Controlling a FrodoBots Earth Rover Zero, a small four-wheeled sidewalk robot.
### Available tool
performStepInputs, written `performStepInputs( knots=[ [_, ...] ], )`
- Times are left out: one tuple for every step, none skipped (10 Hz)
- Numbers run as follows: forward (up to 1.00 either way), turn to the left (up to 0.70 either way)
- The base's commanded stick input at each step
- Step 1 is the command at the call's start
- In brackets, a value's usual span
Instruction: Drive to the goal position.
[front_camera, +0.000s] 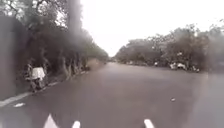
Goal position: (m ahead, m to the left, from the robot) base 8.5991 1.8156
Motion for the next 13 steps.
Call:
performStepInputs(
  knots=[
    [0.5,0.0],
    [0.5,0.0],
    [0.5,0.0],
    [0.5,0.0],
    [0.5,0.0],
    [0.5,0.0],
    [0.5,0.0],
    [0.5,0.0],
    [0.5,0.0],
    [0.5,0.0],
    [0.5,0.0],
    [0.5,0.0],
    [0.5,0.0]
  ],
)
